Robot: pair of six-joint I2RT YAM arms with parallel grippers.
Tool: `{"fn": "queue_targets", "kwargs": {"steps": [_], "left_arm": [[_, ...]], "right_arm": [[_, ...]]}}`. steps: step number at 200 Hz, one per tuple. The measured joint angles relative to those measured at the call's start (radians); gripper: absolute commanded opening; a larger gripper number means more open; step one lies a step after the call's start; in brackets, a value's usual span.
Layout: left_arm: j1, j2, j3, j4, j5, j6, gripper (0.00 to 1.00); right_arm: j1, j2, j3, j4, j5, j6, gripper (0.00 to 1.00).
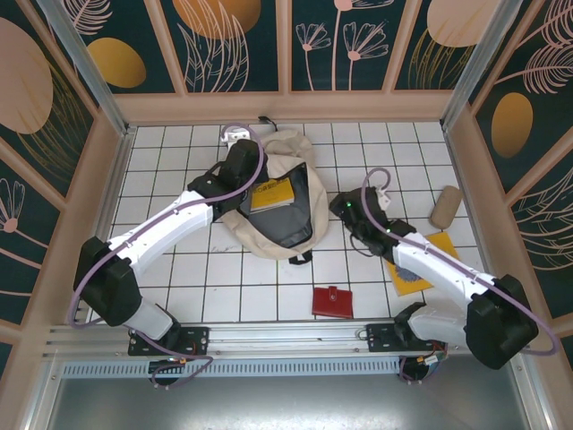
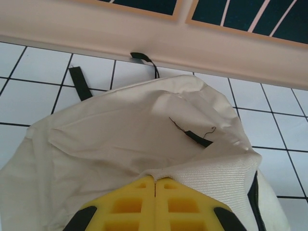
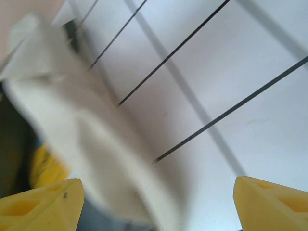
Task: Pack the student bag
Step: Close the student bag at the top-center of the table, then move the book to the middle-right of the table.
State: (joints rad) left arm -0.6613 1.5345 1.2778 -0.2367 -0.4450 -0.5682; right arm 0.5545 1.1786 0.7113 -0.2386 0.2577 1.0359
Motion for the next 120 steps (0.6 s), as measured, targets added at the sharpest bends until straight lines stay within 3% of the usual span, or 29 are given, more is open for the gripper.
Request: {"fn": "queue_targets", "kwargs": {"steps": [8,14,45,61,95,120], "left_arm": [[0.003,-0.005,-0.002,-0.001,0.017,0.01,0.49],[0.004,-0.01,-0.003,-0.002,0.029,0.015,0.6],[0.005,-0.063,-0.021,0.0,0.09,0.019,0.91],[0.005,-0.105,-0.048,0.003,0.098,0.029,0.98],[0.005,-0.162,-0.087,0.021,0.094,0.029,0.99],[0.005,-0.167,-0.098,0.028,0.093,0.029,0.99]], "right_arm": [[-0.056,0.0,0.0,-0.027,-0.005,-0.03,0.81],[-0.096,0.0,0.0,-0.044,-0.008,-0.051,0.82],[-0.27,-0.011,-0.006,-0.121,-0.031,-0.159,0.81],[-0.339,-0.04,-0.029,-0.142,-0.043,-0.2,0.82],[-0.457,-0.096,-0.124,-0.177,-0.101,-0.246,0.81],[-0.486,-0.099,-0.185,-0.193,-0.156,-0.25,0.8]]}}
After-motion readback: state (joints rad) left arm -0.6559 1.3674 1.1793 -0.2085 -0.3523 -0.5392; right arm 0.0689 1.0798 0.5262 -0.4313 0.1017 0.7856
